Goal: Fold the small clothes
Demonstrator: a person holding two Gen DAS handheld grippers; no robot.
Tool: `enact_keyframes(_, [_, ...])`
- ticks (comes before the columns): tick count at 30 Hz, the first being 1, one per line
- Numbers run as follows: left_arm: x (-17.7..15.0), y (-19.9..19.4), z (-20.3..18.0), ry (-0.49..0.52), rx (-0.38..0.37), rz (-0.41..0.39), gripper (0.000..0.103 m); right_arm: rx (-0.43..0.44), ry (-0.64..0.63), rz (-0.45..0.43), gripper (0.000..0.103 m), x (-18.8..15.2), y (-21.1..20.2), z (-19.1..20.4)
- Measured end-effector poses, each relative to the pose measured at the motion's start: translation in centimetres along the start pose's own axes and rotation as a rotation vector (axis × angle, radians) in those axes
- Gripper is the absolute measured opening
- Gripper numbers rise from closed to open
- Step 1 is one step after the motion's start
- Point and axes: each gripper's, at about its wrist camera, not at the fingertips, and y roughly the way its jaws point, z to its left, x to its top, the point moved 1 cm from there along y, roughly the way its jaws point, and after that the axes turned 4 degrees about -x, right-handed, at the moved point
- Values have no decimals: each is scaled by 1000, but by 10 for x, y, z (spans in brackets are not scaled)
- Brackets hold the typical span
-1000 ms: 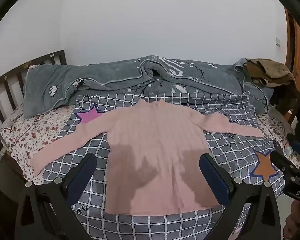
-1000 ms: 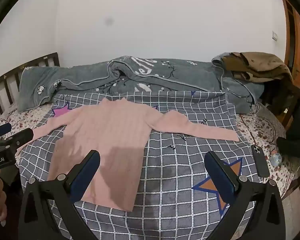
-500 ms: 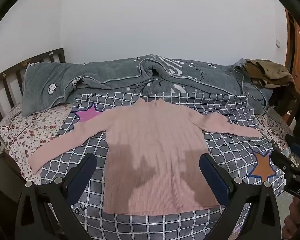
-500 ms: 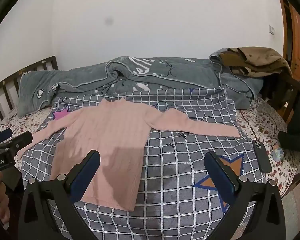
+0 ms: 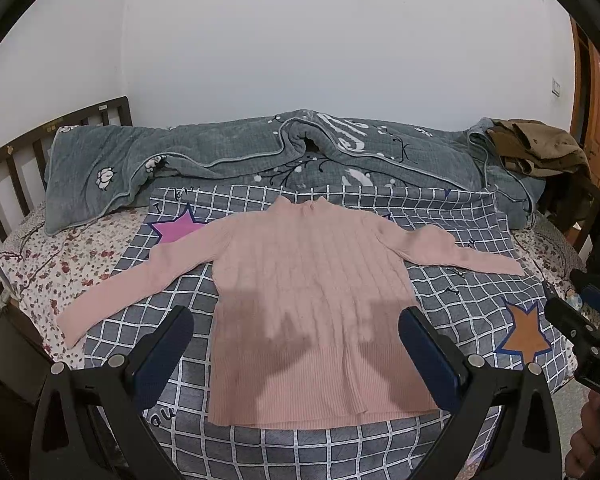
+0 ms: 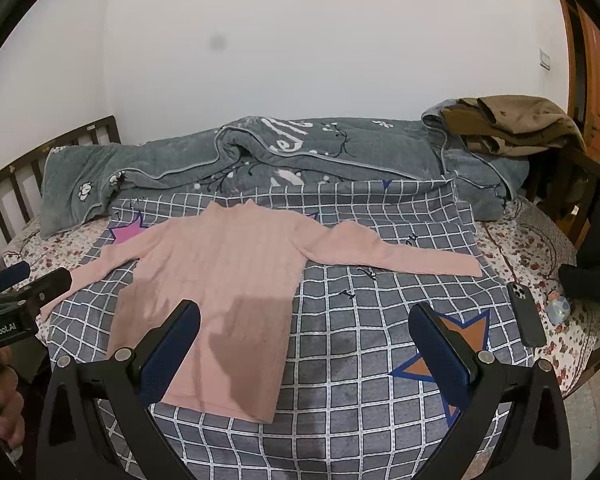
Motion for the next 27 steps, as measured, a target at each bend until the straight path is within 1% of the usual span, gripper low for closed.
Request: enact_keyframes(27, [2, -3, 0, -2, -2, -3, 103, 10, 3, -7, 102, 6, -7, 0])
